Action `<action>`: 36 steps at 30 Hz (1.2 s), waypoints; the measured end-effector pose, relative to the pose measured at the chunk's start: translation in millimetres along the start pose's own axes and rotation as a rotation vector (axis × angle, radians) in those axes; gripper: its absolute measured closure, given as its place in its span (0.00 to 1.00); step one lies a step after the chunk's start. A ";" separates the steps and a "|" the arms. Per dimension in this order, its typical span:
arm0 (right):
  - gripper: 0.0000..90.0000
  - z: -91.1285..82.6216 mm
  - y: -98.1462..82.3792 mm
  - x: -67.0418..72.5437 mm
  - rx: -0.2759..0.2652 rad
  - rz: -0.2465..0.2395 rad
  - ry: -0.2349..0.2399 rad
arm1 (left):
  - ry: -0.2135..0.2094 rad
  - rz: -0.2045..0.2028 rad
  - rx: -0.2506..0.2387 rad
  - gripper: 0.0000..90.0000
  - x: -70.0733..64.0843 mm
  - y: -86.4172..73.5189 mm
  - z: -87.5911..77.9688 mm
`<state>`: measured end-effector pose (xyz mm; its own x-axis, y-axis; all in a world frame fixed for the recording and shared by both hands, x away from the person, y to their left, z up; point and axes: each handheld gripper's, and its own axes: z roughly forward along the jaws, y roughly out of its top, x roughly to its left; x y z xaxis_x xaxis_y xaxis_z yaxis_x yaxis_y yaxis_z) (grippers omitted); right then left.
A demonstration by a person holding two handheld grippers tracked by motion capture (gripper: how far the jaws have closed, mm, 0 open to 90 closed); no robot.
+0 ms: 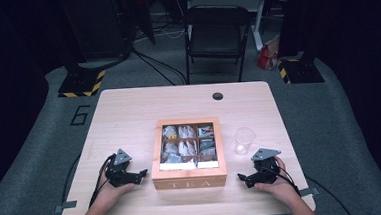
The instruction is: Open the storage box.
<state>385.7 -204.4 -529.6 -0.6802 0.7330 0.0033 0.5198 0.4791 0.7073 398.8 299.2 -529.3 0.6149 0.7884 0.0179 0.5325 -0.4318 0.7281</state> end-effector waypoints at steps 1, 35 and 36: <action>0.00 0.0 0.0 0.0 0.000 -0.001 0.000 | -0.003 0.001 0.003 0.11 0.2 0.1 -0.2; 0.01 0.2 0.6 2.3 -0.001 0.018 -0.017 | 0.004 -0.022 -0.015 0.15 1.3 -1.9 -2.4; 0.01 0.1 0.7 2.7 -0.003 0.027 -0.018 | 0.003 -0.021 -0.012 0.16 1.5 -1.8 -2.7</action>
<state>384.3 -202.0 -529.2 -0.6563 0.7544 0.0094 0.5361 0.4576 0.7094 397.2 302.3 -528.7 0.6020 0.7985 0.0042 0.5382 -0.4096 0.7366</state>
